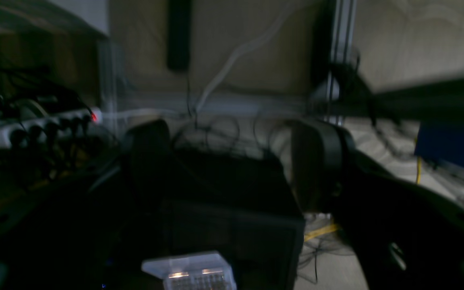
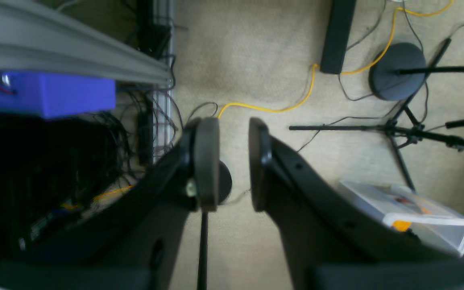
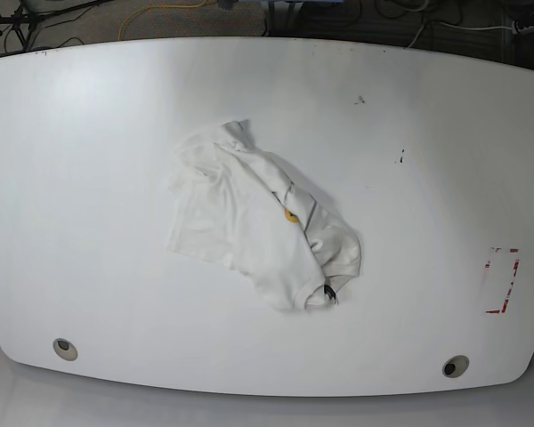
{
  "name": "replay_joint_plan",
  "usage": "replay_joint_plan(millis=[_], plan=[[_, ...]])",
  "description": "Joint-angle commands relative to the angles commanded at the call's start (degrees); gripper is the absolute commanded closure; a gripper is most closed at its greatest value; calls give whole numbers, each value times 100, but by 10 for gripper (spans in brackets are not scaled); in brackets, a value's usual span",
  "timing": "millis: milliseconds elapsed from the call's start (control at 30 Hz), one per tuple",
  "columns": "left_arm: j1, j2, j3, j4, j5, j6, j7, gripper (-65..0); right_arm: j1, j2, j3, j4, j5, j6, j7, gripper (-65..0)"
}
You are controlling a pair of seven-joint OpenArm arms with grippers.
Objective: Fold the T-shirt properly
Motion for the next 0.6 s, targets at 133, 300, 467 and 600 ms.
replay_joint_plan(millis=[133, 300, 467, 600], plan=[[67, 15, -81, 129, 18, 0, 27, -448, -105, -6, -73, 157, 18, -5, 9, -119], [152, 42, -100, 378, 83, 4, 79, -444, -219, -74, -195, 440, 80, 28, -38, -120], [259, 38, -75, 530, 140, 16, 74, -443, -234, -146, -209, 482, 69, 32, -40, -120], [297, 28, -56, 651, 185, 21, 58, -442, -250, -177, -192, 541, 42, 41, -29, -120]])
